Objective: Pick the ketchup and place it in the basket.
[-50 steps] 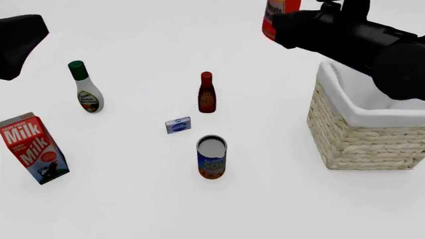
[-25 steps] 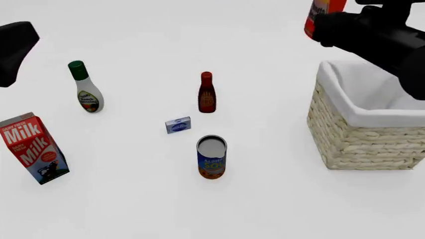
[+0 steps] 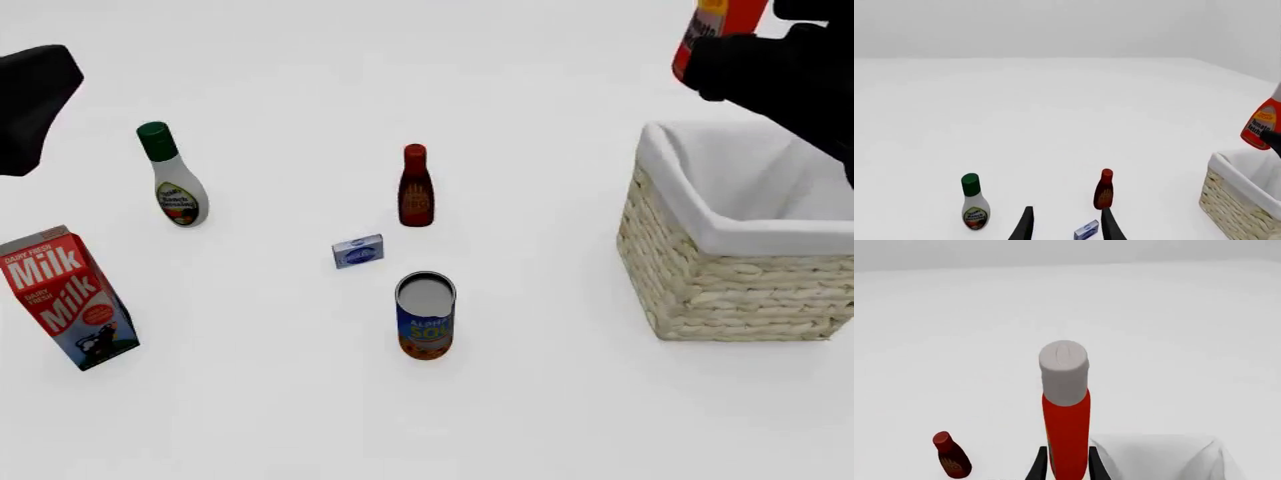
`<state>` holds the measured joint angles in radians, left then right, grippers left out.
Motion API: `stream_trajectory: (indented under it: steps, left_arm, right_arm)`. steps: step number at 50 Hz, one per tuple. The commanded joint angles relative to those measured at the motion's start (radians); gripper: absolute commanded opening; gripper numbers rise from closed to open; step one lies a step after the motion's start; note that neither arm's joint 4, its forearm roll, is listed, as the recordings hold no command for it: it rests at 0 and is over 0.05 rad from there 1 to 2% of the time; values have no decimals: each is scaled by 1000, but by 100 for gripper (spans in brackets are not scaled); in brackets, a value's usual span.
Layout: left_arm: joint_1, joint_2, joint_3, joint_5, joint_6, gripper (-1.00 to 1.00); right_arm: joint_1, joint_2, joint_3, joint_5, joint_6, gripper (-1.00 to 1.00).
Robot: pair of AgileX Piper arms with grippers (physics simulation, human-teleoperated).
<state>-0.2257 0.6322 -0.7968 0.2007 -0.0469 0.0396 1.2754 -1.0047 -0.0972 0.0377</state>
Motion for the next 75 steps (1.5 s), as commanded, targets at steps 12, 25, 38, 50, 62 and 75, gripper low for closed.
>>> stream_trajectory:
  steps: [12,25,38,50,62,75]
  left_arm:
    - [5,7,11,-20,15,100]
    - [4,12,26,-36,10,100]
    - [0,21,31,-52,21,100]
    - [4,26,46,-64,20,100]
    - [6,27,54,-73,20,100]
    - [5,29,53,-74,21,100]
  right_arm:
    - [-90,-40,58,12,25,-100]
    - [-148,-49,91,20,29,-100]
    - [-188,-15,98,-2,26,-100]
    - [-224,52,93,-40,24,-100]
    - [-239,97,89,-66,30,-100]
    - [-258,127,89,-87,34,-100]
